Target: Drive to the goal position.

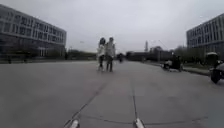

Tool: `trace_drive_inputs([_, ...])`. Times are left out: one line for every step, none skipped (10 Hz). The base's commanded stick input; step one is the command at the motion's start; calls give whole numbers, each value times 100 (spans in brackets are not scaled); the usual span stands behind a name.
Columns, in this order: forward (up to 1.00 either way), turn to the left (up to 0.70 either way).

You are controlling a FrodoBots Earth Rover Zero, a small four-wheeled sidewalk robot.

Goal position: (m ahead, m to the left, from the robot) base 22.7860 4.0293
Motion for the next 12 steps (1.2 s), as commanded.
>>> trace_drive_inputs([100, 0])
trace_drive_inputs([100, 0])
trace_drive_inputs([100, 0])
trace_drive_inputs([100, 0])
trace_drive_inputs([100, 0])
trace_drive_inputs([100, 0])
trace_drive_inputs([100, 0])
trace_drive_inputs([100, 0])
trace_drive_inputs([100, 0])
trace_drive_inputs([100, 0])
trace_drive_inputs([35, 2])
trace_drive_inputs([7, 4])
